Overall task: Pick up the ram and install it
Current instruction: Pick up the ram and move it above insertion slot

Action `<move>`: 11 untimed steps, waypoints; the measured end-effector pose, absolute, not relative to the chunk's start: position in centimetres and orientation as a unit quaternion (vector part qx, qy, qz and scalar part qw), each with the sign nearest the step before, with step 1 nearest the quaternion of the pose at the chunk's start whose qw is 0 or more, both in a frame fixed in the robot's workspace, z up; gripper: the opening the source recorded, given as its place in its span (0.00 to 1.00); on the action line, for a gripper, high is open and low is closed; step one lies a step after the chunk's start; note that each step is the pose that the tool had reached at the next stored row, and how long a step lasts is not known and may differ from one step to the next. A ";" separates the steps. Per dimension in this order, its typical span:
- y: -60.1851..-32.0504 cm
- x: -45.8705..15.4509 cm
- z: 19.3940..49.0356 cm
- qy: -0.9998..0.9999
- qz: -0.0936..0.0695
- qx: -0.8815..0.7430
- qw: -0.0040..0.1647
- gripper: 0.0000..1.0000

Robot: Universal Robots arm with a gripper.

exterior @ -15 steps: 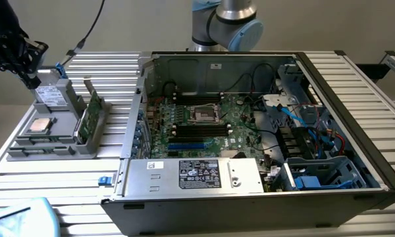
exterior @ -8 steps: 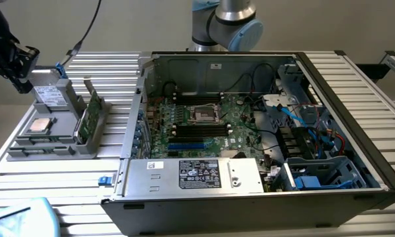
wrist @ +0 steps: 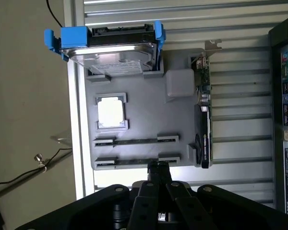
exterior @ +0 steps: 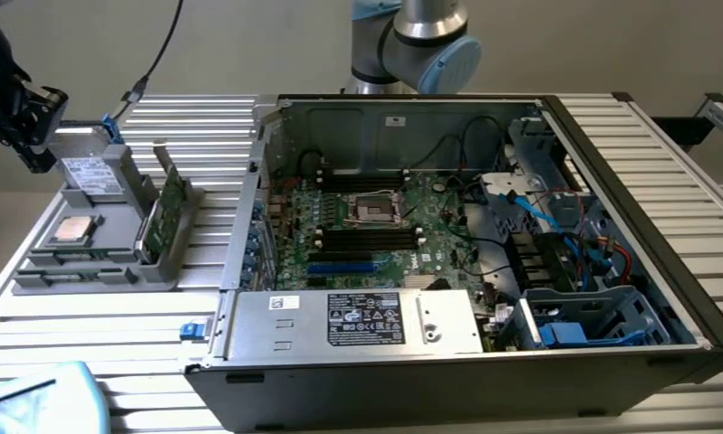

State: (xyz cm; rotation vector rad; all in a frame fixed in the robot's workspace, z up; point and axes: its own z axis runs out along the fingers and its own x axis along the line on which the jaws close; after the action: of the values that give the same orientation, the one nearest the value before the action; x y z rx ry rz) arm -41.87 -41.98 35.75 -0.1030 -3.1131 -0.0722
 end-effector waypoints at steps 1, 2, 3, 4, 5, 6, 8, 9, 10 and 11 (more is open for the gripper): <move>-42.0 -41.9 35.8 -0.999 -0.023 -0.033 0.013 0.11; -42.0 -41.9 35.7 -0.999 -0.023 -0.033 0.013 0.11; -42.0 -41.9 35.7 -0.999 -0.023 -0.033 0.013 0.11; -42.0 -41.9 35.7 -0.999 -0.023 -0.033 0.013 0.11; -42.0 -41.9 35.7 -0.999 -0.023 -0.033 0.013 0.11; -42.0 -41.9 35.7 -0.999 -0.023 -0.033 0.013 0.11; -42.0 -41.9 35.7 -0.999 -0.023 -0.033 0.013 0.11; -42.0 -41.9 35.7 -0.999 -0.023 -0.033 0.013 0.11; -42.0 -41.9 35.7 -0.999 -0.023 -0.033 0.013 0.11; -42.0 -41.9 35.8 -0.999 -0.023 -0.030 0.013 0.11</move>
State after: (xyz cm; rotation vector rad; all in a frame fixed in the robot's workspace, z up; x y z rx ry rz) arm -41.87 -41.99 35.75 -0.0942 -3.1132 -0.0720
